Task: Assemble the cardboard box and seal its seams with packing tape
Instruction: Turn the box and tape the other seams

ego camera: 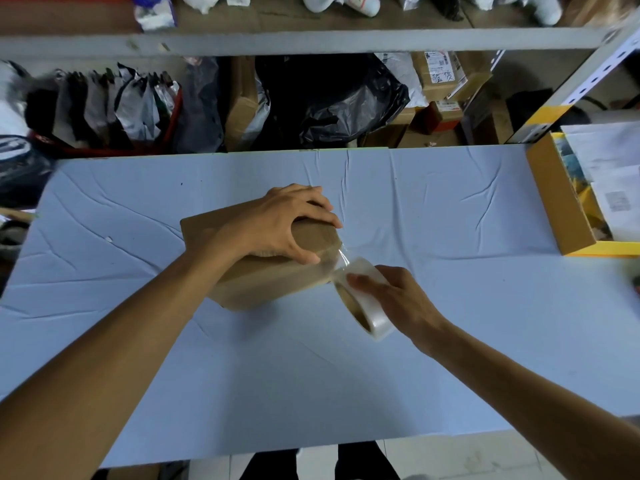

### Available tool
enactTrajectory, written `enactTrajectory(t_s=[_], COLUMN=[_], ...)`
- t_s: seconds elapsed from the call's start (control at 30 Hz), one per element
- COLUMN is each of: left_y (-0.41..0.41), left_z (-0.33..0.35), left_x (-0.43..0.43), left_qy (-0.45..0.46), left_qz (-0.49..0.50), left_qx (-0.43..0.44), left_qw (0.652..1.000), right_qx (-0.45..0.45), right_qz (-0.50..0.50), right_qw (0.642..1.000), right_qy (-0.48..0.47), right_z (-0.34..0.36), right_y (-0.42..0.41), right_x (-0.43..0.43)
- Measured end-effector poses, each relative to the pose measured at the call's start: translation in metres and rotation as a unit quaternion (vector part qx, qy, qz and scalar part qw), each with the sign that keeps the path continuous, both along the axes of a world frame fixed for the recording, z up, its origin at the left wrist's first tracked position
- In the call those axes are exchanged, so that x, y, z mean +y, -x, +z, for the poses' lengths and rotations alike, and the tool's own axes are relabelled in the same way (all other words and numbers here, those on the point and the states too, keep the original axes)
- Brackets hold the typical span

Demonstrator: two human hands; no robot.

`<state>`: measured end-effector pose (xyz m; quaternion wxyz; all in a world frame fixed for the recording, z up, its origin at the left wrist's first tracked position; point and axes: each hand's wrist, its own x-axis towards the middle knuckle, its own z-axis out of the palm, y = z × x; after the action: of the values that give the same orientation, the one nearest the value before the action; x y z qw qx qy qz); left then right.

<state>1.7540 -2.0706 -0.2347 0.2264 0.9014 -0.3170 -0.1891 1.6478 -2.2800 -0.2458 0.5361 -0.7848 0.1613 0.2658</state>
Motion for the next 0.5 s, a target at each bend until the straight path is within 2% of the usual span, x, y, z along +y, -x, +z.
enactTrajectory(t_s=[0.27, 0.5], left_y=[0.000, 0.003], left_z=[-0.001, 0.002], left_x=[-0.002, -0.003], left_qy=[0.008, 0.002], left_qz=[0.006, 0.014], left_qx=[0.003, 0.007], left_qw=[1.000, 1.000], right_qx=[0.039, 0.091], right_qz=[0.008, -0.017], right_qw=[0.999, 0.993], right_qy=[0.007, 0.074], right_z=[0.007, 0.018], right_y=[-0.009, -0.017], right_x=[0.002, 0.007])
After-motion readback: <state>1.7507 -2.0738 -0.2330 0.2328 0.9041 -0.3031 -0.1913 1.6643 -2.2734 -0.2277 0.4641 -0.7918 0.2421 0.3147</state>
